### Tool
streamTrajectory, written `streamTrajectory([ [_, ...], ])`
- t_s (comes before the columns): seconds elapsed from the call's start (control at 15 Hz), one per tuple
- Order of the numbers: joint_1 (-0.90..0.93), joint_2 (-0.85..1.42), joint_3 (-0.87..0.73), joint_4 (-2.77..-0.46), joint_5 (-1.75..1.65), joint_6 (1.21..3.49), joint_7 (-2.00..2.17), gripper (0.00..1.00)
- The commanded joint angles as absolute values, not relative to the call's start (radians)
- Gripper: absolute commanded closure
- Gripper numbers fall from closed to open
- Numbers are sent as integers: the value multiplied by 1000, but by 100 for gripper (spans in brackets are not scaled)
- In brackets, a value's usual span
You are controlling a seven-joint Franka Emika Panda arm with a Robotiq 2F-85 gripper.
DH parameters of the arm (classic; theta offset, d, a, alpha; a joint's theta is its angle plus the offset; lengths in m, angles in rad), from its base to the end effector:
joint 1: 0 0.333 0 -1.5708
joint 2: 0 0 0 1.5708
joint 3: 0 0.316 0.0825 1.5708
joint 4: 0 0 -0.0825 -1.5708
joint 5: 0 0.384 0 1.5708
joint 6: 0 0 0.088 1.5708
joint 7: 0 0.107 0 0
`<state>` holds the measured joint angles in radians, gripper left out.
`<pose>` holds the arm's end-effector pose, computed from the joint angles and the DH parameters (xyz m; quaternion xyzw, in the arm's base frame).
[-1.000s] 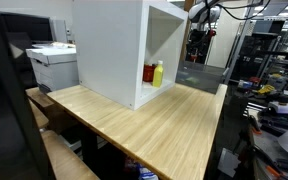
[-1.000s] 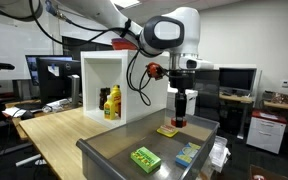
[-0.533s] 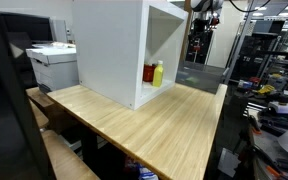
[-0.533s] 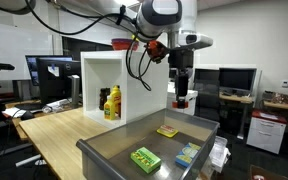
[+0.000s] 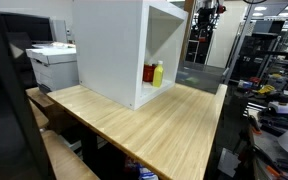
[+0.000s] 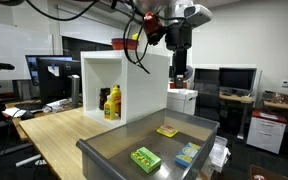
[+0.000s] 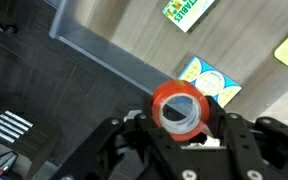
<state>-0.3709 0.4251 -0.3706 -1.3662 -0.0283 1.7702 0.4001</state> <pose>0.5292 -0.4277 0.4907 0.8478 -0.5229 -0.0116 0.0880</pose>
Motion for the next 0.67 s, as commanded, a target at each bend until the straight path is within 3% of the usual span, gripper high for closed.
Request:
streamTrajectory([
  [0.0,-365,367,-364,-1370,-36,1733,354,72],
  [0.6,-342,281,-360,-1330,-49,1628,313,72],
])
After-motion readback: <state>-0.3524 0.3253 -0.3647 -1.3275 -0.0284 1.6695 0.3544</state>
